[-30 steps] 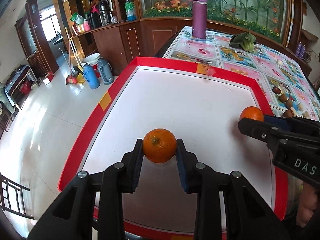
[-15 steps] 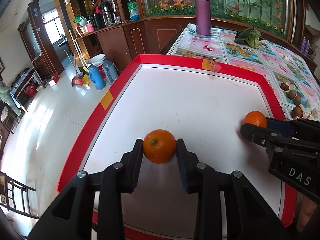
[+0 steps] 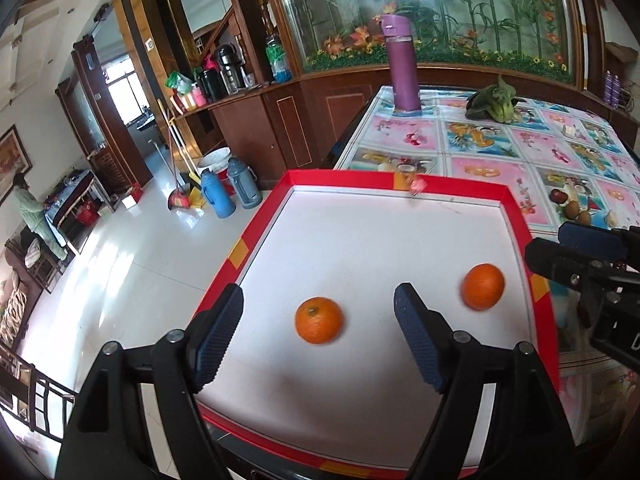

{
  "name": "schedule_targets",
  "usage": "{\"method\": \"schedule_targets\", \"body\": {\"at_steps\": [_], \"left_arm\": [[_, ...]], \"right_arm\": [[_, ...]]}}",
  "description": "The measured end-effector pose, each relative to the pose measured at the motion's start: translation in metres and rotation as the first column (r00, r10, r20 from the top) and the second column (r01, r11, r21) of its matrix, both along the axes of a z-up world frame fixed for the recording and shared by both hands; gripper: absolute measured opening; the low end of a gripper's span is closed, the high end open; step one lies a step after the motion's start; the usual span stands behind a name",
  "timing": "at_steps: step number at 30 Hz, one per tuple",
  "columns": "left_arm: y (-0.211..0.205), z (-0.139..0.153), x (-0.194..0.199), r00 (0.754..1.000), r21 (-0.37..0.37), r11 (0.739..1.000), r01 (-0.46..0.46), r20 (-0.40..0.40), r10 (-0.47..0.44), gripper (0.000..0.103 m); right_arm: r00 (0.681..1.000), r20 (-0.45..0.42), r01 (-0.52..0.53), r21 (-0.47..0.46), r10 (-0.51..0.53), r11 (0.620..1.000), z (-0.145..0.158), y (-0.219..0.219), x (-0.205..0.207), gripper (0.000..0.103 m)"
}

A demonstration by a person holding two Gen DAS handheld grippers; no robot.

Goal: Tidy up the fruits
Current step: 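Open both tools to drop the oranges into the tray, then move both open tools back to the fruit pile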

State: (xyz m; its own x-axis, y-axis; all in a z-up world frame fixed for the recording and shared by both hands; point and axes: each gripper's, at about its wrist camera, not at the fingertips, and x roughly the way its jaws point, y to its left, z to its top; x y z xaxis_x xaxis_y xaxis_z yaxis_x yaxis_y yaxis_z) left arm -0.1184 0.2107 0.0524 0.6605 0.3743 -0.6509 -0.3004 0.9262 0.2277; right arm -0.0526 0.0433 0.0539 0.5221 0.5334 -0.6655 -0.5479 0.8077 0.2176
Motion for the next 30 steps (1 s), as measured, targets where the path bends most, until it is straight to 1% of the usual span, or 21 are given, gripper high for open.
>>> {"method": "schedule_targets", "body": {"at_steps": [12, 19, 22, 24, 26, 28, 30], "left_arm": [[-0.044, 0.013, 0.008, 0.997, 0.049, 0.996, 0.073, 0.004, -0.073, 0.079], [-0.070, 0.016, 0.015, 0.993, 0.068, 0.990, 0.121, -0.006, -0.121, 0.079], [-0.085, 0.017, 0.017, 0.987, 0.065, 0.985, 0.162, -0.013, -0.161, 0.079], [-0.096, 0.015, 0.017, 0.977, 0.036, 0.976, 0.213, -0.024, -0.212, 0.079], [-0.108, 0.011, 0.017, 0.962, 0.000, 0.963, 0.269, -0.037, -0.269, 0.080], [-0.121, 0.002, 0.018, 0.942, -0.034, 0.944, 0.328, -0.069, -0.330, 0.080], [-0.135, -0.008, 0.020, 0.920, -0.066, 0.925, 0.375, -0.099, -0.380, 0.080]], "right_arm": [[0.996, 0.004, 0.092, 0.062, -0.092, 0.994, 0.009, -0.058, 0.006, 0.047], [0.990, 0.000, 0.143, 0.074, -0.143, 0.987, 0.006, -0.094, 0.006, 0.047], [0.985, 0.005, 0.172, 0.065, -0.173, 0.983, 0.002, -0.116, 0.004, 0.047], [0.982, 0.006, 0.188, 0.050, -0.189, 0.981, -0.002, -0.132, 0.001, 0.047], [0.976, 0.003, 0.216, 0.016, -0.216, 0.976, -0.011, -0.152, -0.002, 0.047], [0.970, -0.010, 0.242, -0.017, -0.243, 0.970, -0.020, -0.169, -0.005, 0.047], [0.962, -0.033, 0.272, -0.030, -0.273, 0.962, -0.030, -0.184, -0.007, 0.047]]}}
